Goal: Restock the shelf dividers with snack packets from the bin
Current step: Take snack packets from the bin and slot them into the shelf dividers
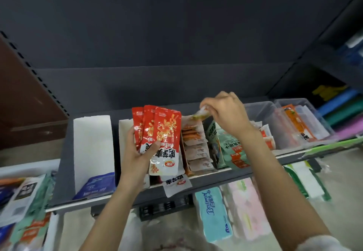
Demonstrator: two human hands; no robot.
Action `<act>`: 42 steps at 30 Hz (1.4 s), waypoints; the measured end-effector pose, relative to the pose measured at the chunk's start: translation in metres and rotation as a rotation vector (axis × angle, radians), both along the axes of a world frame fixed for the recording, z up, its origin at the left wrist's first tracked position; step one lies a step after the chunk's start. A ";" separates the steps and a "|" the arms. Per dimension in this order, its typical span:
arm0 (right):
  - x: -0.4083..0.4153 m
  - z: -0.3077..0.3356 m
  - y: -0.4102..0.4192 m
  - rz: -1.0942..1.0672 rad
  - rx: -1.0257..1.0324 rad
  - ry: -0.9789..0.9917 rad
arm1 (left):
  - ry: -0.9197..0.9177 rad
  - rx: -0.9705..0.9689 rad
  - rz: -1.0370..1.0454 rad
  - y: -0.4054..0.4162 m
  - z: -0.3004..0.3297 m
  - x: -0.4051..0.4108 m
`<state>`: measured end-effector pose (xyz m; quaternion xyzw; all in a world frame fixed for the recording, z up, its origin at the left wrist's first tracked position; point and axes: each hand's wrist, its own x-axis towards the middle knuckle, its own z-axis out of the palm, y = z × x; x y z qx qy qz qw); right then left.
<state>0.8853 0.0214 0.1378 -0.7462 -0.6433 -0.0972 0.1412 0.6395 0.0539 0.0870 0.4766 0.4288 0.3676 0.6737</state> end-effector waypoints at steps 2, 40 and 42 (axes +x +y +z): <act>-0.005 -0.007 0.014 0.039 -0.092 -0.086 | -0.009 -0.005 0.014 0.002 0.002 0.000; -0.097 -0.043 -0.047 -0.084 -0.035 0.337 | -0.085 -0.039 0.376 -0.012 -0.003 -0.041; -0.104 -0.041 -0.037 -0.109 -0.005 0.139 | -0.081 -0.019 0.391 -0.011 -0.001 -0.045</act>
